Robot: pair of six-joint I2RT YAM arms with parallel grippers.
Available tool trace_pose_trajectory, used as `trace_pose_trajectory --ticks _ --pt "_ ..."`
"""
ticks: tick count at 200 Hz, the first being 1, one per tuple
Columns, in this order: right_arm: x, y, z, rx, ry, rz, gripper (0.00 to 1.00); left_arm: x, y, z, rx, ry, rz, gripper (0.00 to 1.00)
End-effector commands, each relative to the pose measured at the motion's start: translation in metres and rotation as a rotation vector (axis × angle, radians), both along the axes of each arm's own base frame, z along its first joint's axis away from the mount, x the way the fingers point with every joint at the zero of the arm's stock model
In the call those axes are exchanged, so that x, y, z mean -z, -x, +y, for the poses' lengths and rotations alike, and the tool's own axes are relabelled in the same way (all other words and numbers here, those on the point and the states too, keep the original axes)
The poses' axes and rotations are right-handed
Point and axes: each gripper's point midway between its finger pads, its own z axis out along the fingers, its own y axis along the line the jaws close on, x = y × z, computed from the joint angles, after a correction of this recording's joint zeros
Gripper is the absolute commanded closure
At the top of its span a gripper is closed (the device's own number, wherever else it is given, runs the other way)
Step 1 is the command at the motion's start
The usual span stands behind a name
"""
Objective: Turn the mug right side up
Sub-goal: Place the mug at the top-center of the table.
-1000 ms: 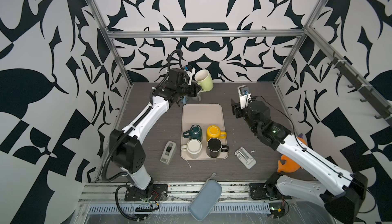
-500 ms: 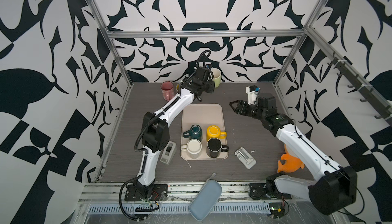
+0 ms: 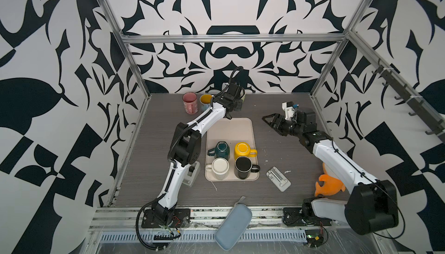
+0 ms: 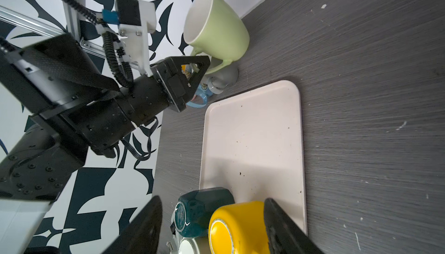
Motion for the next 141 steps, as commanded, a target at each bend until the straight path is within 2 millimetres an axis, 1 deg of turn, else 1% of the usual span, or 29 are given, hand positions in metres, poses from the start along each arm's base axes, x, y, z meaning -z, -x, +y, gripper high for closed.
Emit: trace_pose_trajectory --ticks 1,76,141 --pt "-0.012 -0.001 0.001 -0.007 -0.031 -0.045 0.3 -0.031 -0.013 -0.006 -0.034 0.083 -0.096 1.0" --pt "-0.006 0.0 0.001 -0.007 -0.037 -0.032 0.3 0.001 -0.016 -0.013 -0.035 0.095 -0.048 1.0" --pt "-0.002 0.0 -0.001 0.001 -0.034 -0.022 0.3 0.021 -0.017 -0.013 -0.045 0.085 -0.019 1.0"
